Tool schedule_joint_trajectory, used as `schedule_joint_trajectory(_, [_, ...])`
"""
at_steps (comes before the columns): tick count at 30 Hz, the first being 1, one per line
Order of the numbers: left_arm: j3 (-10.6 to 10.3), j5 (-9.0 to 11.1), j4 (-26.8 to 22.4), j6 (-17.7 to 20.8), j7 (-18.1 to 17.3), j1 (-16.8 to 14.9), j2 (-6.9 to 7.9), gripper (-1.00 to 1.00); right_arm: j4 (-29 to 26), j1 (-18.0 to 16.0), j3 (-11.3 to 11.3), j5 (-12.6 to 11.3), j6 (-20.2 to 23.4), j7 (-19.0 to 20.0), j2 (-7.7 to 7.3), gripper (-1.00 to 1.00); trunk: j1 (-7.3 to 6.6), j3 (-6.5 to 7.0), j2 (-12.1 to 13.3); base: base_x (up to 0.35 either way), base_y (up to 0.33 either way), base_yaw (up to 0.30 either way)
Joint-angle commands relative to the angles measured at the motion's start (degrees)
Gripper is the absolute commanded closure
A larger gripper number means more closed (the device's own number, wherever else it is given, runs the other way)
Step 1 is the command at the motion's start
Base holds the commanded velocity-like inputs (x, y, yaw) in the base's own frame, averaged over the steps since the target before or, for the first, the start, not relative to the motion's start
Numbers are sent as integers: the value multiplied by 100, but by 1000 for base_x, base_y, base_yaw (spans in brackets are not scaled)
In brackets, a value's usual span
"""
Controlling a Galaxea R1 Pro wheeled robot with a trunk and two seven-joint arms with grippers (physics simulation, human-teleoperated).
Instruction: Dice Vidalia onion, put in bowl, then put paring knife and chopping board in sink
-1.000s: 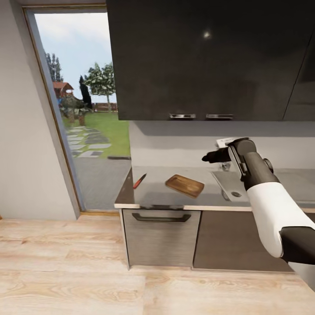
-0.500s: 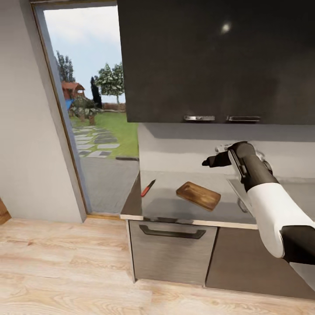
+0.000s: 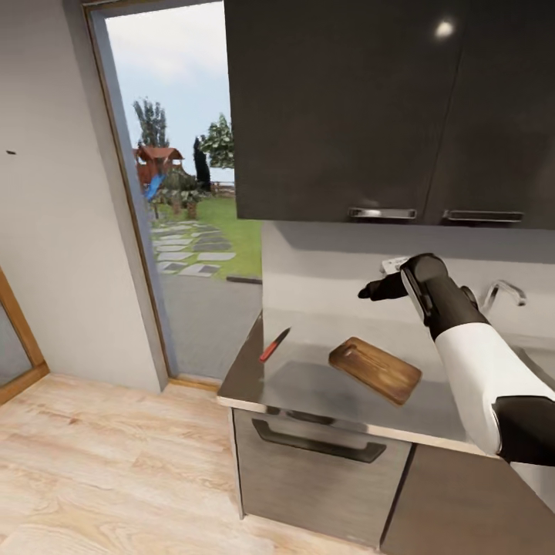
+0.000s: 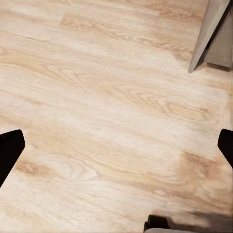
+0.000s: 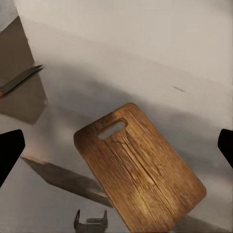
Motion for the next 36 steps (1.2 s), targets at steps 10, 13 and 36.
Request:
schedule_joint_trajectory(10, [6,11,8,-18,-2,0,-1,-100,332,-1,1924,113,-1410,1970,-919,-100,4,-2,-3,100,-90,7])
schedule_joint_trajectory(13, [6,11,13,-22,-3,0,-3,-100,349,-1,2246,116,-1855,2485,-1086,-100,4,-2,-3,3,-3,0])
schedule_joint_trajectory(36, [-1,11,18,-24,-11,0,-2,-100,619,-1,2643,569,-3247,4132,-1145,-100,4,-24,-3,78,41,0])
